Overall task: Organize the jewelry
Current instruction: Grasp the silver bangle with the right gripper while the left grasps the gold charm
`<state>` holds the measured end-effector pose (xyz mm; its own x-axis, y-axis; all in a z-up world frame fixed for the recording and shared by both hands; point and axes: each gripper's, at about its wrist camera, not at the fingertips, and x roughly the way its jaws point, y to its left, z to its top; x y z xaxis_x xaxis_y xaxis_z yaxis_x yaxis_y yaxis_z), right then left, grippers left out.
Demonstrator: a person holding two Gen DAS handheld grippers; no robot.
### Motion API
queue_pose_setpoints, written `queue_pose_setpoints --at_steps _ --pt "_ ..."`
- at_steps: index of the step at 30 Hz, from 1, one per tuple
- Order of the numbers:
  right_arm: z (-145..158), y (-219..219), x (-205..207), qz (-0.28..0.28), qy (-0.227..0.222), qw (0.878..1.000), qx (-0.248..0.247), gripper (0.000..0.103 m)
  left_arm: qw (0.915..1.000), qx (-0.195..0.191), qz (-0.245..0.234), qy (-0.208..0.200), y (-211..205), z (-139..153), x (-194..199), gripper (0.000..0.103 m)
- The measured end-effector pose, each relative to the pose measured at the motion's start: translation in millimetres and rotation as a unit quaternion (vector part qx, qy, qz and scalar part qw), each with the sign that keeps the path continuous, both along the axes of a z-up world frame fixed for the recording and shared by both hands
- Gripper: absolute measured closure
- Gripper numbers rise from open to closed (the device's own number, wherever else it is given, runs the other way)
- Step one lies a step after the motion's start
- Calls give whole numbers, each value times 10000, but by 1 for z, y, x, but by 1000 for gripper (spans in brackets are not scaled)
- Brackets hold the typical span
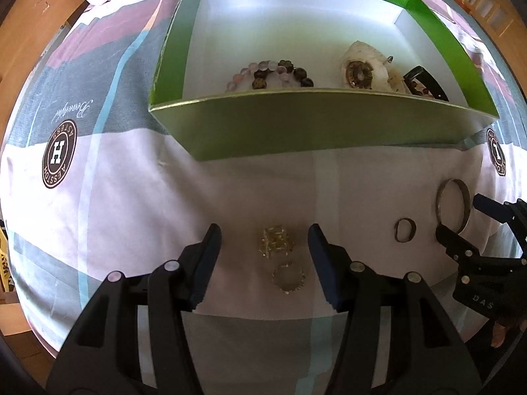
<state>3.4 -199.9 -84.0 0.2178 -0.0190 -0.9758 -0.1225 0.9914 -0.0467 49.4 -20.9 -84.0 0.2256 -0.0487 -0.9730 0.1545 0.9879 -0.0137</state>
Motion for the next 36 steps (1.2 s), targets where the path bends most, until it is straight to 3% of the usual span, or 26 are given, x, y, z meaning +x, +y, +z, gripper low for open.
queue_pose_setpoints --at_steps 4,6,12,25,36 --pt "1 6 -4 123 -14 9999 94 42 10000 44 33 -4 -1 -3 1 52" --pt "1 10 -6 183 -48 9998 26 43 10000 44 40 -25 -2 -3 2 67" --pt "3 10 -8 121 -67 9998 148 44 9999 -47 102 -31 -1 -5 8 89" --pt "22 7 1 13 -378 9984 413 44 9990 -338 67 -288 10 23 0 89" --pt "26 7 3 84 -427 9981 437 44 9989 -182 -35 -435 4 34 -6 89"
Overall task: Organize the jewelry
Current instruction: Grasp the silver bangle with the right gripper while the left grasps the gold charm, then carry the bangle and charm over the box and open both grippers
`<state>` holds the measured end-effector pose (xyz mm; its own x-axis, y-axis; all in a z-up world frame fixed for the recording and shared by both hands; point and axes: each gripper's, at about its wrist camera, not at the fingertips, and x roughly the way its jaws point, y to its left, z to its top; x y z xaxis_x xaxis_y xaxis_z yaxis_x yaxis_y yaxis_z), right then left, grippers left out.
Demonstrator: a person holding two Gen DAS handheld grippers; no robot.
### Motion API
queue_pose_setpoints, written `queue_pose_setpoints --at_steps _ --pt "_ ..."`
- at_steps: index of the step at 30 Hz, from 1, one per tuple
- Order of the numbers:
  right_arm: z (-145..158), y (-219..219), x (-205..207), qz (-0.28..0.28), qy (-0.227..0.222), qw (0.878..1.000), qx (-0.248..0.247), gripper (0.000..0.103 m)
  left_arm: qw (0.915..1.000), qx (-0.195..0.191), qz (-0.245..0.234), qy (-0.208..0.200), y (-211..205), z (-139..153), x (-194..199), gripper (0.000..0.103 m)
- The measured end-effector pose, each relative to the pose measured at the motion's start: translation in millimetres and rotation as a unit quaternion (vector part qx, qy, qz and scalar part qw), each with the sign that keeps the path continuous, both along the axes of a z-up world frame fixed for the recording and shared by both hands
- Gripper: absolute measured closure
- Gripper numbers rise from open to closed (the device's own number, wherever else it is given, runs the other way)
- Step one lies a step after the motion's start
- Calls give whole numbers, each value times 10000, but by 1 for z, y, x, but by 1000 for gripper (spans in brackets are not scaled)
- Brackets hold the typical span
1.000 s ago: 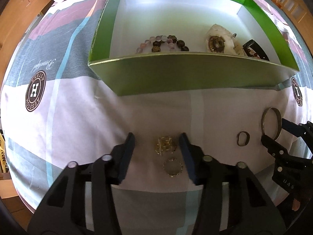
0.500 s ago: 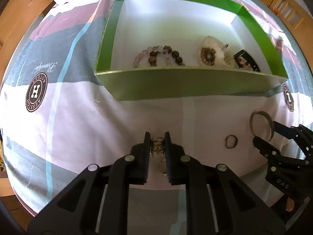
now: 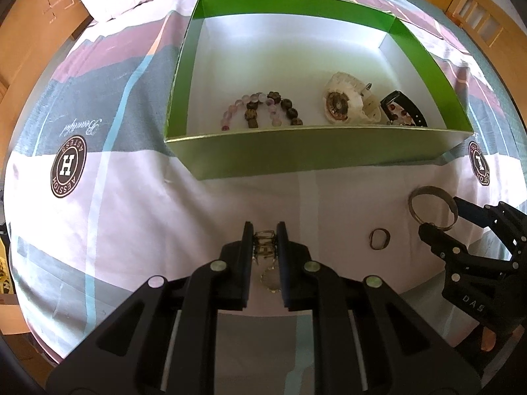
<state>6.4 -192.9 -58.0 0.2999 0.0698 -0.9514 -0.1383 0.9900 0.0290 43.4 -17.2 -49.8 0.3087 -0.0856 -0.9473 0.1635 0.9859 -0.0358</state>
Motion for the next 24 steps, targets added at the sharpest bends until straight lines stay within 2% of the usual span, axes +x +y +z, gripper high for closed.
queue_pose_setpoints --at_steps 13,14,15,16,21,24 --pt "20 -2 -11 169 -368 9989 224 45 9985 227 -155 -463 -15 11 -6 89" --pt "19 -1 -12 185 -399 9988 234 46 9983 236 -183 -509 -16 13 -7 89" --pt "21 -1 -13 212 -430 9985 244 57 9980 242 -208 -550 -17 15 -8 89" --pt "22 -1 -14 246 -438 9984 260 61 9978 247 -223 -572 -18 15 -8 89" --pt "16 2 -12 245 -292 9992 84 61 9974 290 -267 -603 -21 15 -9 89" --pt "13 -7 -9 48 -221 9995 209 61 9976 275 -231 -598 -19 15 -8 89"
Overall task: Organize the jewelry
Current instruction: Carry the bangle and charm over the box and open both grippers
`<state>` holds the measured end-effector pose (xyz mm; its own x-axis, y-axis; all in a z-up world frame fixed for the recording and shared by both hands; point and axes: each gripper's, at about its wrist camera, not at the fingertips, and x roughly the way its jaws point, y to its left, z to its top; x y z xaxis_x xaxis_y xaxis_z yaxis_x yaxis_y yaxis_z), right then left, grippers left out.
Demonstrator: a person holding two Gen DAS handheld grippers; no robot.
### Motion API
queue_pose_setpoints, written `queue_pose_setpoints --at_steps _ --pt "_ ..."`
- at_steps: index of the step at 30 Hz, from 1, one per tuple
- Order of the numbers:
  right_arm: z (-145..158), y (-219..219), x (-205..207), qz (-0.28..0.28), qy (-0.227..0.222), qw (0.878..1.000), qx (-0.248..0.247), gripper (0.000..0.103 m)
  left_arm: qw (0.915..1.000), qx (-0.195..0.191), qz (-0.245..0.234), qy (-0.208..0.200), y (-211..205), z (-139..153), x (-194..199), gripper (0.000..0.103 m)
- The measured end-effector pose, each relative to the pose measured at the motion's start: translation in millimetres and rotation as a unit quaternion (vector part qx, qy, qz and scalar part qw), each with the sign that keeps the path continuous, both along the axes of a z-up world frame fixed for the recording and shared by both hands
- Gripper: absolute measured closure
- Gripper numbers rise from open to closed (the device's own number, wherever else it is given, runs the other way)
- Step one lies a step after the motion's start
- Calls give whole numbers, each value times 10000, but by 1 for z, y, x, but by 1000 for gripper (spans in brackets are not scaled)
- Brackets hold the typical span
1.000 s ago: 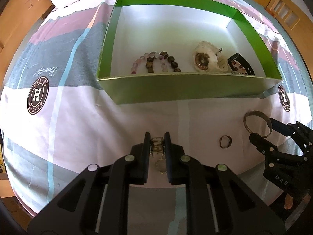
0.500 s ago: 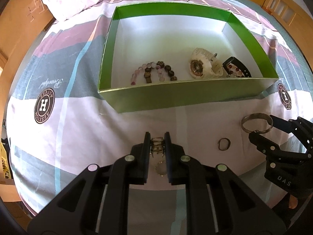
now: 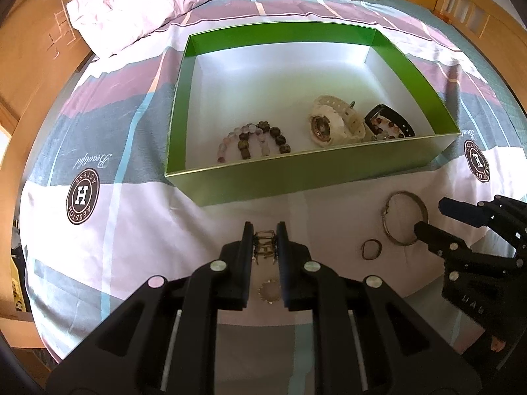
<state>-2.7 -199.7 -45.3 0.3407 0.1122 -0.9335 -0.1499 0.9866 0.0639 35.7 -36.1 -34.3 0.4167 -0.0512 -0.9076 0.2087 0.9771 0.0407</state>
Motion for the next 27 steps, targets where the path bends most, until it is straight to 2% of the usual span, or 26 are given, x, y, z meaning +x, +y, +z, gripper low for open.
queue_pose_setpoints --at_steps 2,3,4,6,13,15,17,27 --pt "0 -6 2 -148 -25 9999 29 61 10000 -5 10 -2 1 0 0 89" --pt "-1 -7 3 -175 -49 9998 36 58 10000 -1 16 7 1 -1 0 89" --pt "-2 -6 4 -173 -91 9998 42 53 10000 -2 15 15 1 -1 0 89" --pt "-3 -1 4 -119 -155 9998 45 33 10000 -9 19 61 1 -4 1 89" --pt "-29 26 9 232 -25 9989 -406 32 9998 -69 93 161 4 -8 4 89" --pt "-36 26 12 178 93 9990 -396 38 9998 -70 88 163 4 -8 4 89" --pt "-35 24 13 108 101 9994 -304 41 9998 -66 86 164 5 -8 3 89" --pt "-4 -7 15 -344 -126 9991 196 41 9997 -140 166 83 11 -2 2 89"
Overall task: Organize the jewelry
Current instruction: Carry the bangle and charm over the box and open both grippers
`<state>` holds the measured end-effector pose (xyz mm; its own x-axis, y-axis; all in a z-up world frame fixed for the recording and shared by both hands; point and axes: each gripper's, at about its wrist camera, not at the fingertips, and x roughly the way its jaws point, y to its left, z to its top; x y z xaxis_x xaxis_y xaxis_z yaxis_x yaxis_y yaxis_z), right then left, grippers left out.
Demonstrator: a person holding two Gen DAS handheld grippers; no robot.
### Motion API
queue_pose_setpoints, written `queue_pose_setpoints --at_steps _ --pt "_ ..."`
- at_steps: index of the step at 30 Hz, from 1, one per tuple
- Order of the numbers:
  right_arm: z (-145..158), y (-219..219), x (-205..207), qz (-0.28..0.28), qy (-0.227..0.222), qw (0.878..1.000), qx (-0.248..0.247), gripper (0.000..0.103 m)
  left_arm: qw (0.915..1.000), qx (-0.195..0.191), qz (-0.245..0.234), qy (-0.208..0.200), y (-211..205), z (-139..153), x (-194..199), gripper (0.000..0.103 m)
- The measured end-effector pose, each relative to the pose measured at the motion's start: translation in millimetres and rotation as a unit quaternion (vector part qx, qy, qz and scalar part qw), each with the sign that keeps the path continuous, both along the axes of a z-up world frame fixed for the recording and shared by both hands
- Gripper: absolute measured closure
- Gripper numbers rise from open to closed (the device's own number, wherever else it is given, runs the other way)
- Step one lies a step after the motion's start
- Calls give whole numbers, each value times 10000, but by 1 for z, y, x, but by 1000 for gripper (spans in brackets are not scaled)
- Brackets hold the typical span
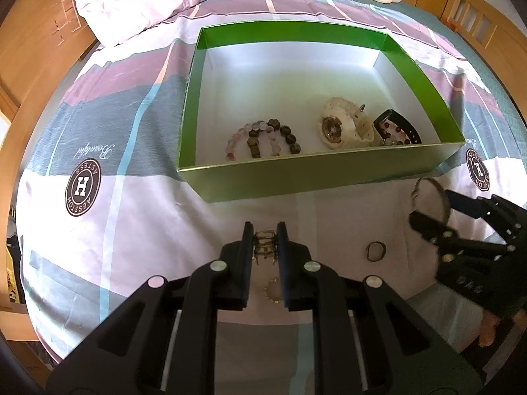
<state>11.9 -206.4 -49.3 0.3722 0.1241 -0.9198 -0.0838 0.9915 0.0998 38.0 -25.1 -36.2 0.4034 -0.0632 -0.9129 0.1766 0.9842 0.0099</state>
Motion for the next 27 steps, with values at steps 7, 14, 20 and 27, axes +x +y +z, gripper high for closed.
queue_pose_setpoints --at_steps 7,14,20,27 --pt "11 9 -8 201 -149 9997 -31 41 9998 39 -49 -199 -7 8 -3 89" --pt "45 10 -11 335 -789 9962 163 41 9981 -105 -58 -596 -12 30 -6 89" --pt "59 6 -5 296 -1106 9931 265 41 9970 -183 -125 -742 -21 42 -3 89" --pt "71 -3 21 3 -1374 9897 391 41 9948 -457 -126 -899 -25 59 24 89"
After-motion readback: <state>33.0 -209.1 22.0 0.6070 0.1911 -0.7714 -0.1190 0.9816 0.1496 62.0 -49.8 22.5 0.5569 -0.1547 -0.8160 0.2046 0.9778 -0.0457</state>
